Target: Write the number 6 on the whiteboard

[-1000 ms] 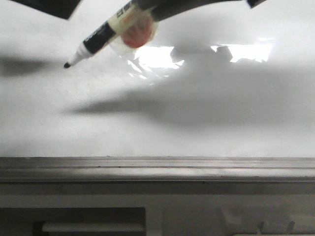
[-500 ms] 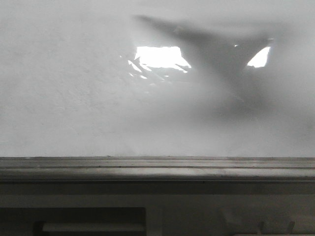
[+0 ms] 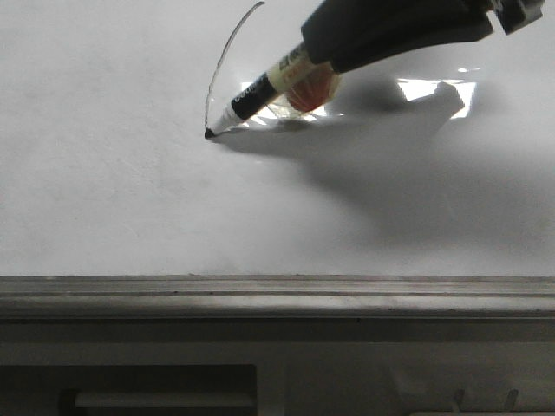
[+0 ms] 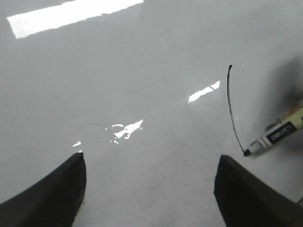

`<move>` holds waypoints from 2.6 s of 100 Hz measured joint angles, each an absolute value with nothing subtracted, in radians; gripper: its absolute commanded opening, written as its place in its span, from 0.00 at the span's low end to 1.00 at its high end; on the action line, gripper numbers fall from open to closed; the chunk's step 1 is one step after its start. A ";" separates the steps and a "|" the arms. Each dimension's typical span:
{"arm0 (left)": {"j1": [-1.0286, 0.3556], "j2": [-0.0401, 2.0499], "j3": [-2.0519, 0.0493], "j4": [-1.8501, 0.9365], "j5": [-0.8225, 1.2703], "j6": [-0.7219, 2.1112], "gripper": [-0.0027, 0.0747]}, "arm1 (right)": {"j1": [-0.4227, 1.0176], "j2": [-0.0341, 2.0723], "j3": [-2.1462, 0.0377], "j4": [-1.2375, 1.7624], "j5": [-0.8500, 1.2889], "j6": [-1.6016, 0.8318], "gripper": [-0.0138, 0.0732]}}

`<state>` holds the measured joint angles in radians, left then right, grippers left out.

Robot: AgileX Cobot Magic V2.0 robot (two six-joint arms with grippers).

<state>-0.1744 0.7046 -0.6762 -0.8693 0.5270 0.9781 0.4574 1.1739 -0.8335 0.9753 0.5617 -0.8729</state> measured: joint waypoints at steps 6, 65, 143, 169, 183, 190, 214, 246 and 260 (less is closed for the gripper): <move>-0.174 0.705 -0.676 -0.869 0.527 0.978 0.70 | 0.457 1.161 -0.829 0.914 0.569 -0.805 0.11; -0.174 0.705 -0.676 -0.874 0.527 0.976 0.70 | 0.468 1.126 -0.891 0.784 0.492 -0.685 0.11; -0.319 0.783 -0.676 -1.159 0.677 1.295 0.70 | 0.483 1.036 -0.966 0.754 0.775 -0.697 0.11; -0.568 0.945 -0.678 -1.198 0.575 1.368 0.70 | 0.483 1.043 -0.966 0.750 0.815 -0.697 0.11; -0.683 1.029 -0.718 -1.206 0.496 1.387 0.69 | 0.483 1.051 -0.966 0.748 0.830 -0.697 0.11; -0.725 1.069 -0.745 -1.208 0.460 1.397 0.69 | 0.483 1.052 -0.966 0.748 0.844 -0.697 0.11; -0.770 1.181 -0.811 -1.209 0.423 1.404 0.60 | 0.483 1.052 -0.966 0.748 0.860 -0.697 0.11; -0.771 1.200 -0.816 -1.209 0.421 1.407 0.35 | 0.483 1.052 -0.966 0.748 0.862 -0.697 0.11; -0.772 1.201 -0.818 -1.209 0.427 1.411 0.24 | 0.483 1.052 -0.966 0.746 0.857 -0.697 0.11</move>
